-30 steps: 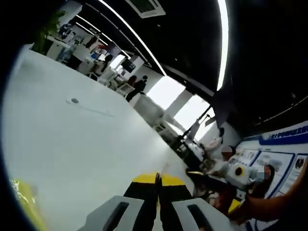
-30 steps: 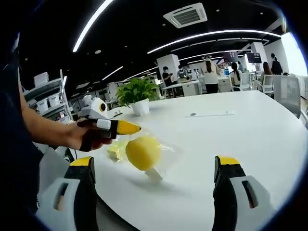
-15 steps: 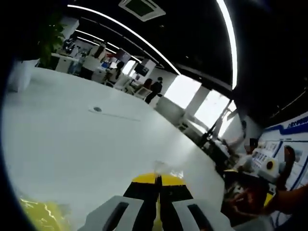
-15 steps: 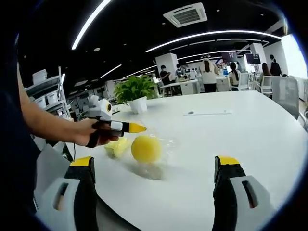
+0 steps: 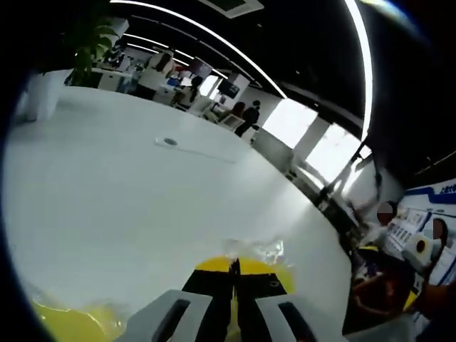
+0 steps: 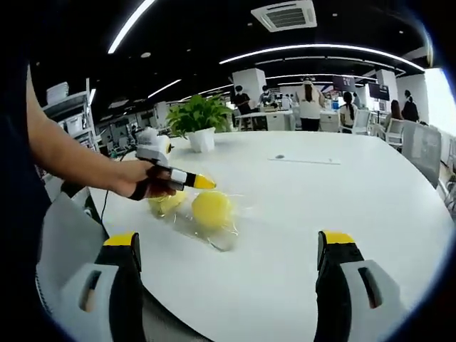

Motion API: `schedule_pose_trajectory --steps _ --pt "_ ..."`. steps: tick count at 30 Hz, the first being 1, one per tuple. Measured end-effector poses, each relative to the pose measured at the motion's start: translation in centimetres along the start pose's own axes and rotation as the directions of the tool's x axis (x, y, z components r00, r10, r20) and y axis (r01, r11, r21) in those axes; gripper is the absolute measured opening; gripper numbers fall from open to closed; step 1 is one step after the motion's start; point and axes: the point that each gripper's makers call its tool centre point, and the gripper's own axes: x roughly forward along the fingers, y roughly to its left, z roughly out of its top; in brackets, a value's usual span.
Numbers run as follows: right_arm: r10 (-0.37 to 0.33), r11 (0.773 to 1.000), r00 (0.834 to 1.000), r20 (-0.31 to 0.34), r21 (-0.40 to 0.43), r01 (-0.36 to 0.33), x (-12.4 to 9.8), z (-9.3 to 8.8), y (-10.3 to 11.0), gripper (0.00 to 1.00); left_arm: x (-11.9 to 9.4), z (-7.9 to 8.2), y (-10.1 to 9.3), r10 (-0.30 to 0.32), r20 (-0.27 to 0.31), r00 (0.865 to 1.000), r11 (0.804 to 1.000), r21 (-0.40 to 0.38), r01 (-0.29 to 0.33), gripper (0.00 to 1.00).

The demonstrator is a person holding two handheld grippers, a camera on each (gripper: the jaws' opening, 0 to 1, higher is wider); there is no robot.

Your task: Compare the silicone blocks by pressing each to a similar depth, holding the contact briefly, and releasing to observe deformation and rebound differences across the visible hardness samples.

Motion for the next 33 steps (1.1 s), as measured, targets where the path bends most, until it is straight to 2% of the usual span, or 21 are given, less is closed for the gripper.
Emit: schedule_pose_trajectory --steps 4,9,12,15,20,22,24,27,28,29,31,32,33 --pt "-0.003 1.000 1.000 -0.007 0.007 0.003 0.1 -0.2 -0.1 0.96 0.4 -0.3 0.9 0.020 -0.018 1.000 0.999 0.038 -0.019 0.00" --pt "0.001 1.000 1.000 -0.010 0.022 -0.001 0.2 -0.5 0.1 0.96 0.8 -0.6 1.7 0.049 -0.050 0.998 0.999 0.018 -0.048 0.00" --pt "0.004 1.000 1.000 -0.022 0.022 -0.004 0.3 -0.8 0.2 0.96 1.2 -1.0 2.3 0.086 -0.077 0.993 0.995 0.063 -0.081 0.00" --pt "0.004 1.000 1.000 -0.028 0.021 -0.004 0.3 -1.0 0.2 0.96 1.3 -1.0 2.5 0.093 -0.090 0.992 0.995 0.045 -0.090 0.01" --pt "0.003 1.000 1.000 -0.031 0.029 -0.002 0.4 -1.1 0.1 0.96 1.3 -1.5 3.4 0.133 -0.127 0.983 0.988 0.099 -0.121 0.03" --pt "0.011 0.999 0.999 -0.035 0.032 -0.010 0.6 -1.1 0.3 0.96 1.2 -1.4 3.7 0.158 -0.131 0.979 0.972 0.197 -0.131 0.05" --pt "0.015 0.999 0.999 -0.033 0.034 -0.014 0.7 -1.1 0.4 0.96 1.3 -1.4 3.7 0.168 -0.139 0.976 0.962 0.237 -0.132 0.07" --pt "0.021 0.999 0.999 -0.037 0.033 -0.020 1.0 -1.2 0.7 0.96 1.3 -1.3 4.0 0.179 -0.147 0.973 0.963 0.228 -0.143 0.10" --pt "0.024 0.999 0.999 -0.038 0.034 -0.022 1.0 -1.2 0.7 0.96 1.2 -1.4 4.0 0.179 -0.153 0.972 0.960 0.245 -0.138 0.11" --pt "0.024 0.999 0.999 -0.038 0.034 -0.023 1.1 -1.2 0.8 0.96 1.2 -1.3 4.1 0.181 -0.151 0.972 0.953 0.270 -0.135 0.14" --pt "0.024 0.999 0.999 -0.038 0.033 -0.023 1.1 -1.2 0.8 0.96 1.0 -0.9 4.6 0.197 -0.142 0.970 0.951 0.267 -0.154 0.24" --pt "0.024 0.999 0.999 -0.035 0.035 -0.022 1.1 -1.2 0.8 0.96 0.8 -0.5 5.0 0.206 -0.124 0.971 0.948 0.271 -0.167 0.32" --pt "0.024 0.999 0.999 -0.031 0.037 -0.022 1.1 -1.1 0.7 0.96 0.9 0.1 5.0 0.195 -0.089 0.977 0.955 0.246 -0.169 0.45"
